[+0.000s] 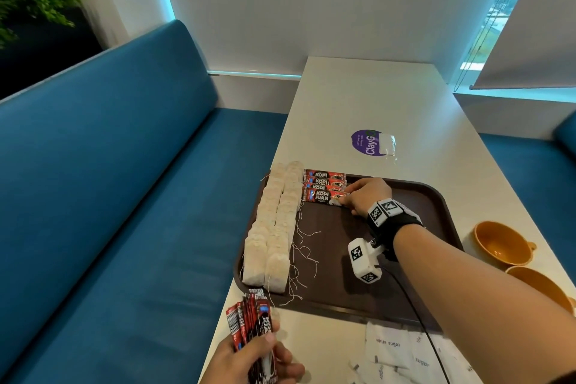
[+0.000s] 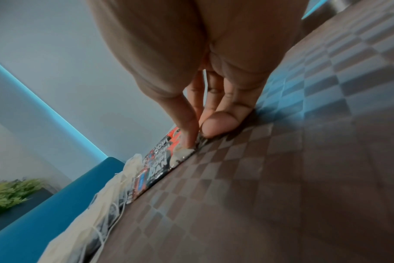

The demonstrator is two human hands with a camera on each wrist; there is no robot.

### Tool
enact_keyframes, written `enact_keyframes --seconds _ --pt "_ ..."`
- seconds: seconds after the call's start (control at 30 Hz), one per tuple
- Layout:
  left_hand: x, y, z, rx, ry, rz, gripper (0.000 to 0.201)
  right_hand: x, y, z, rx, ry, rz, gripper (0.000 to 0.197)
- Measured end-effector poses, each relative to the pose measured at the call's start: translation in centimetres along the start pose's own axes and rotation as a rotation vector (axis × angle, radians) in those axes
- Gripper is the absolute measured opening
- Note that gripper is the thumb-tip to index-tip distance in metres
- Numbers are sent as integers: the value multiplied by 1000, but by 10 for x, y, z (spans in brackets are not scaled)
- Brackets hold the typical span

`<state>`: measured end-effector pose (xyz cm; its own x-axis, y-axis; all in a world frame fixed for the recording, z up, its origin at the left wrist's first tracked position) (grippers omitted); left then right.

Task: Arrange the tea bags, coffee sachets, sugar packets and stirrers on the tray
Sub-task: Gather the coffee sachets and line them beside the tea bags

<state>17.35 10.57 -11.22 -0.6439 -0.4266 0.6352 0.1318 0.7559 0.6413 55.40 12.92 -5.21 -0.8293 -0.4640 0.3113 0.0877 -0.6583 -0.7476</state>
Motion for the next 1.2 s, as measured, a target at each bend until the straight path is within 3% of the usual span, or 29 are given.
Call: enact_keyframes --seconds 0.1,0.23,0.33,0.57,0.73,0.93,1.2 --pt "0 1 1 -25 13 -1 105 -1 -2 1 15 7 -2 20" --pt "3 5 -6 -12 -43 -7 70 -3 -4 1 14 7 -4 22" --pt "7 9 -12 20 -76 -7 58 -1 -4 3 -9 2 3 23" --pt "22 11 -25 14 -113 -6 59 29 -7 32 -142 41 93 21" --pt "41 15 -34 -15 -93 -108 54 97 -23 47 -220 -79 200 6" --pt "76 16 -57 -19 -134 -189 30 212 -19 43 -300 -278 328 5" --pt "104 5 -69 -58 -122 -228 34 314 40 8 -371 -441 250 16"
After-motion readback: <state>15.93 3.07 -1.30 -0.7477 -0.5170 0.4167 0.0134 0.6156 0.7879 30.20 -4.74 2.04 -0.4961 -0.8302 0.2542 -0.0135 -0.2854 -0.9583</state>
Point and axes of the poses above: each hand's wrist, its own x-axis away from the middle knuckle, its own z-axis out of the back of the hand, y = z × x, the point moved 10 cm from there along -x, towards the middle knuckle, and after that the axes turned 1 degree about -y, right-handed, at the moved point
